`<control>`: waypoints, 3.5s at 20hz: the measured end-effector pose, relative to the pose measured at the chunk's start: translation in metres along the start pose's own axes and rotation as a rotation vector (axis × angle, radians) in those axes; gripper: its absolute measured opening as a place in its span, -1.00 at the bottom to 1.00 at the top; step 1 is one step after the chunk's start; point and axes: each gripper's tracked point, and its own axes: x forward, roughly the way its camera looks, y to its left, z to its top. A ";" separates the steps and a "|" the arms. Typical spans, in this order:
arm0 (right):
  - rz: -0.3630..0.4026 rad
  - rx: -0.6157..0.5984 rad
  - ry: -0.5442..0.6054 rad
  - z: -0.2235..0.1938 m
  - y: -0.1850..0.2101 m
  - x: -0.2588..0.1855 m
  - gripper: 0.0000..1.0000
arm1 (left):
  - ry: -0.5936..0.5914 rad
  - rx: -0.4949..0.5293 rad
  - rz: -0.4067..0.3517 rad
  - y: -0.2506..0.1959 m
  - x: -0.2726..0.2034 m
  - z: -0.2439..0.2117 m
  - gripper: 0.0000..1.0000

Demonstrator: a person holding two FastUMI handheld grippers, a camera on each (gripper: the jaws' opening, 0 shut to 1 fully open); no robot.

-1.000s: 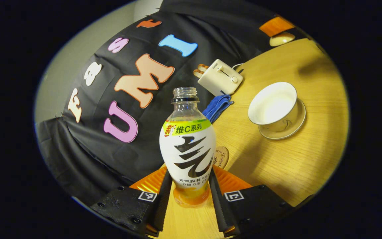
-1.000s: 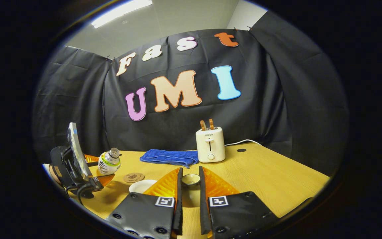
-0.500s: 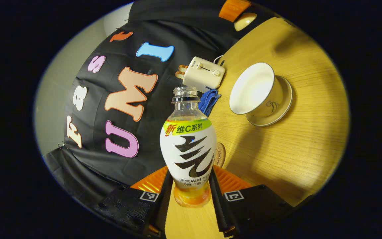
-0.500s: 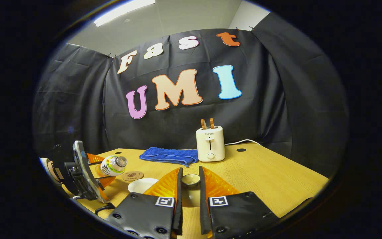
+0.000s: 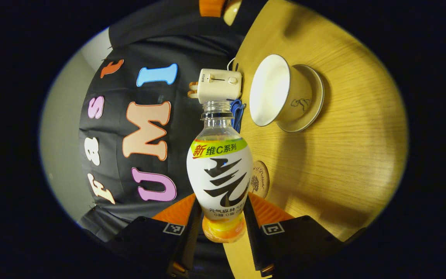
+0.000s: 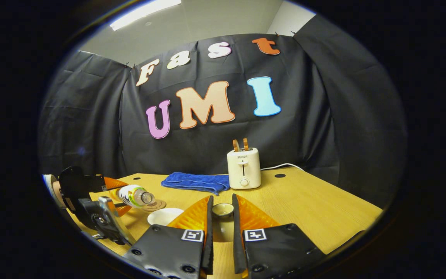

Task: Open the teacup lid with one hand, grasp the water bottle and pour water into the teacup with the other hand; after pouring, place the water bottle on the coaster and then close the teacup lid.

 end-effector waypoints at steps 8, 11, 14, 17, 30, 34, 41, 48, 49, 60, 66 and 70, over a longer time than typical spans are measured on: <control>0.004 0.007 0.006 -0.001 0.000 0.000 -0.48 | 0.006 0.154 -0.027 0.004 0.001 0.004 0.15; 0.004 0.004 0.019 -0.004 0.000 0.001 -0.52 | 0.022 0.207 -0.043 0.003 -0.001 0.001 0.14; 0.013 0.005 0.028 -0.007 0.003 0.001 -0.53 | 0.023 0.259 -0.052 0.001 0.000 -0.003 0.14; 0.020 0.005 0.030 -0.007 0.005 0.001 -0.53 | 0.029 0.302 -0.056 0.002 -0.001 -0.004 0.14; 0.017 0.025 0.012 0.002 0.001 -0.003 -0.53 | 0.040 0.501 -0.049 0.025 -0.005 0.001 0.14; 0.019 0.025 0.012 0.003 0.001 -0.004 -0.53 | 0.045 0.549 -0.037 0.032 -0.006 0.007 0.15; 0.028 0.034 0.001 0.009 0.002 -0.006 -0.53 | 0.057 0.622 -0.028 0.051 -0.009 0.008 0.15; 0.029 0.056 -0.010 0.015 -0.003 -0.009 -0.55 | 0.057 0.695 -0.012 0.073 -0.011 0.017 0.15; 0.028 0.054 -0.010 0.015 -0.002 -0.009 -0.52 | 0.055 0.707 -0.011 0.076 -0.010 0.019 0.15; 0.045 0.044 -0.003 0.013 0.004 -0.009 -0.53 | 0.056 0.745 -0.022 0.080 -0.011 0.023 0.15; 0.044 0.041 0.013 0.006 0.004 -0.006 -0.53 | 0.056 0.729 -0.050 0.069 -0.009 0.016 0.14; 0.042 0.037 0.019 0.003 0.004 -0.005 -0.53 | 0.060 0.699 -0.079 0.057 -0.006 0.007 0.14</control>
